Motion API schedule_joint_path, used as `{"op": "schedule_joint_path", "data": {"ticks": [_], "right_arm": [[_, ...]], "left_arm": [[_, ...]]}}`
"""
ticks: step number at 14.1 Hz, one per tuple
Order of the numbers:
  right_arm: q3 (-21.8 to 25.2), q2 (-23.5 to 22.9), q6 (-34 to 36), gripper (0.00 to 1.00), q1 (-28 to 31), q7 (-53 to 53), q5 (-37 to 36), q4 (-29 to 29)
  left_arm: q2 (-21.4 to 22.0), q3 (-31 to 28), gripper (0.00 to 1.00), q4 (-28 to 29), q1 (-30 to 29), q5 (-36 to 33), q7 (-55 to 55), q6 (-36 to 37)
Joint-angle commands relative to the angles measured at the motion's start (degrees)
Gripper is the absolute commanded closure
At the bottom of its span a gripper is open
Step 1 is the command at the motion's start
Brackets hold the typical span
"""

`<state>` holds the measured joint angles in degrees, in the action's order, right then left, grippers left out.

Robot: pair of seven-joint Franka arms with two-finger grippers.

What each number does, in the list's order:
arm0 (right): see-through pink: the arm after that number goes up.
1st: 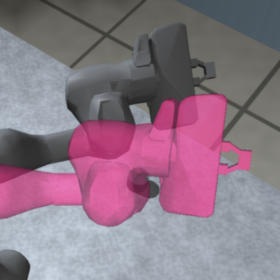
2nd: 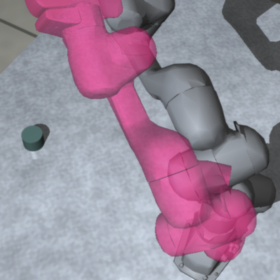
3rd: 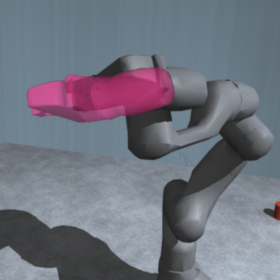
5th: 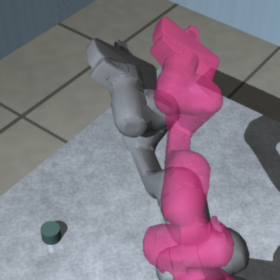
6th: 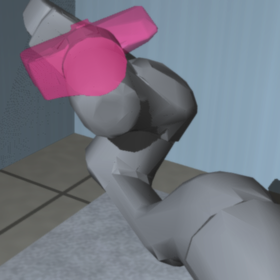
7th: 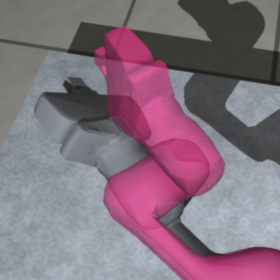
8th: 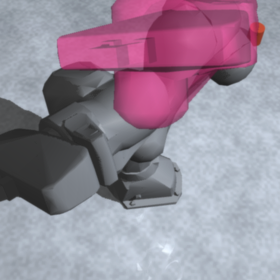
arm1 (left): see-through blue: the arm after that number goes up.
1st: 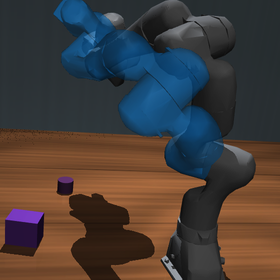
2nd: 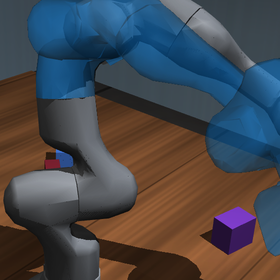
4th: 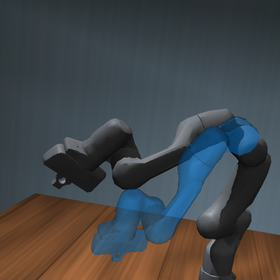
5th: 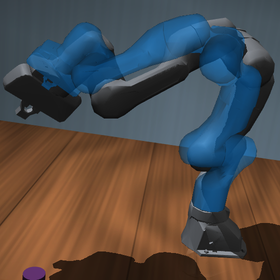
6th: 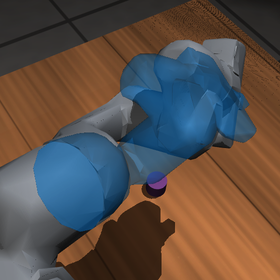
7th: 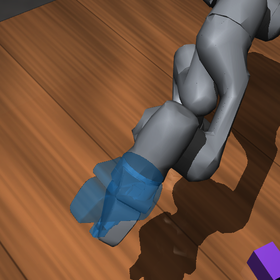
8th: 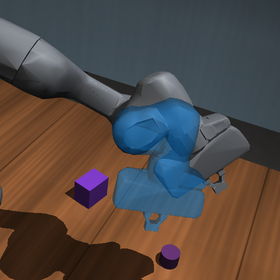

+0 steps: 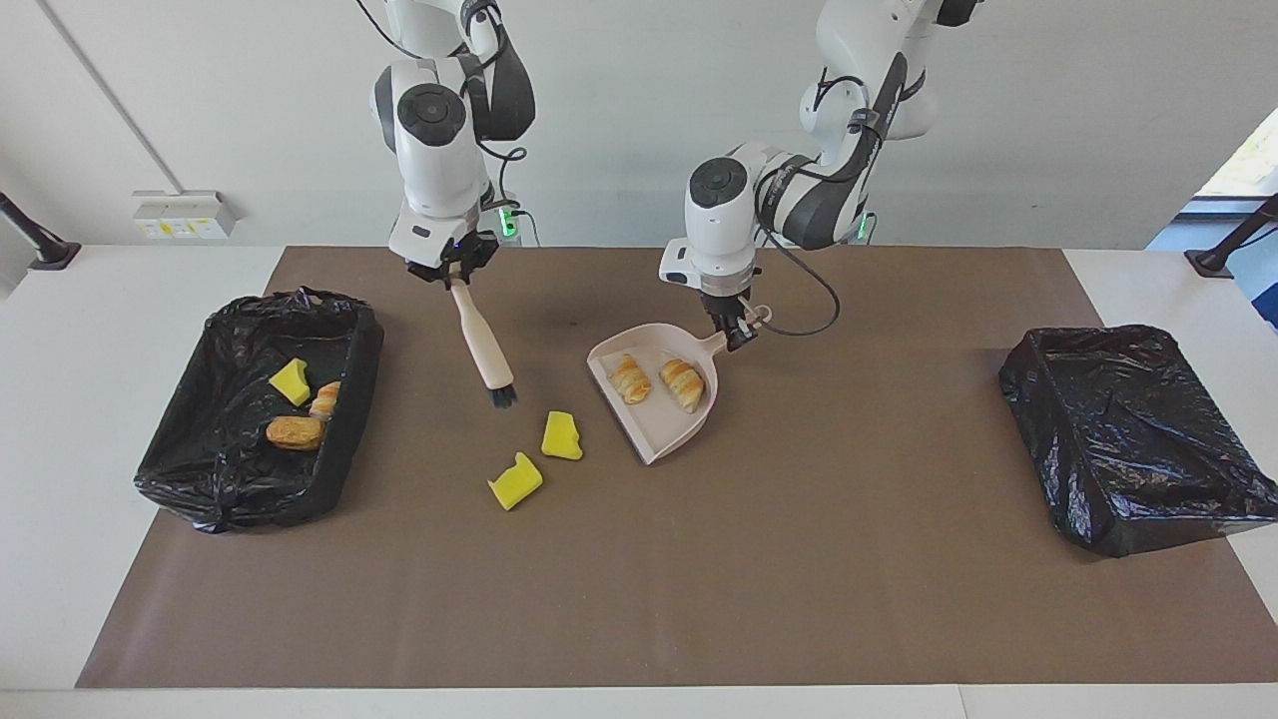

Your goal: Sweep and dump trash in bin

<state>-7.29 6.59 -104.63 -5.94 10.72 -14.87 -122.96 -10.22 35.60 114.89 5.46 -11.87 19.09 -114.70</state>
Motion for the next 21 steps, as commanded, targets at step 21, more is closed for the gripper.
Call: {"op": "schedule_joint_path", "data": {"ticks": [21], "right_arm": [[-1.94,-17.49,-1.89,1.00,-11.01,-11.15,27.75,7.21]], "left_arm": [[-3.06,0.26,1.00,-2.30,1.75,-3.96,-4.34,4.84]]}}
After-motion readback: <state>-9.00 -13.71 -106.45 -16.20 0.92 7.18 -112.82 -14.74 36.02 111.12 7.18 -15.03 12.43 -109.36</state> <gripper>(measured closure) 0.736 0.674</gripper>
